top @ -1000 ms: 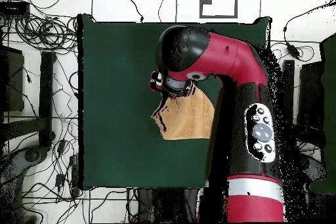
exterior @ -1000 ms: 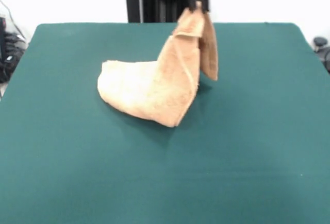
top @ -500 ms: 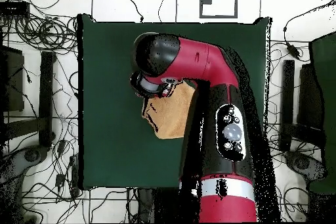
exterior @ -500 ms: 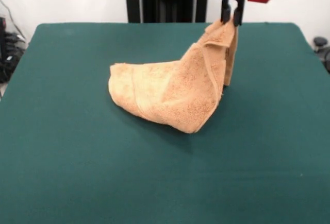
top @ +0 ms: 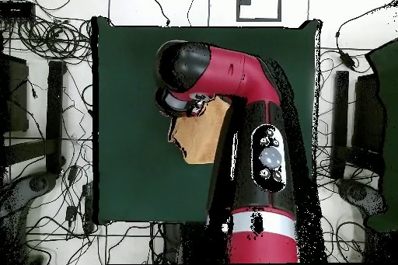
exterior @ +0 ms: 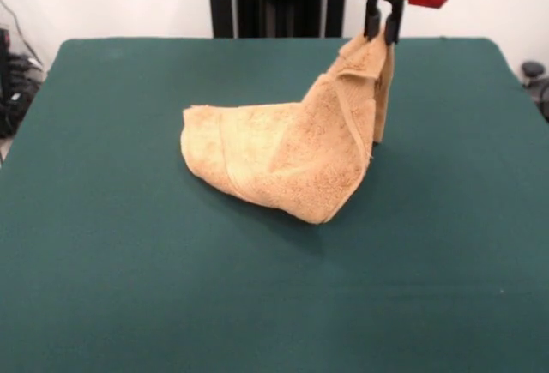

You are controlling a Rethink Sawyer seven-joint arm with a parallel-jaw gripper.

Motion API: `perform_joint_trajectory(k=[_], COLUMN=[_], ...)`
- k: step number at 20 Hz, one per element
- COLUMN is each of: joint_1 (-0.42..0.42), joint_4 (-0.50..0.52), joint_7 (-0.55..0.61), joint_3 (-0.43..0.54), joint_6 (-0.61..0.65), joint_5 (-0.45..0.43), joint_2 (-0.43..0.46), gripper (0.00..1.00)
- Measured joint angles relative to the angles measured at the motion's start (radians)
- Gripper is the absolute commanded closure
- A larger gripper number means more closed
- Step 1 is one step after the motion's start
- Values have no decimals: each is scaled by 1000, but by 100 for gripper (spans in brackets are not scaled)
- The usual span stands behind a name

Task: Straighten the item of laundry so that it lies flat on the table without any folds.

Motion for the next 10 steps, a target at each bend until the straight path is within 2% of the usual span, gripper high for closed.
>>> perform_joint_trajectory(k=[10], joint_1=[17], joint_4=[-66], joint_7=[0], joint_3=[-15], joint_6=[38], joint_5=[1], joint_2=[11], gripper=[100])
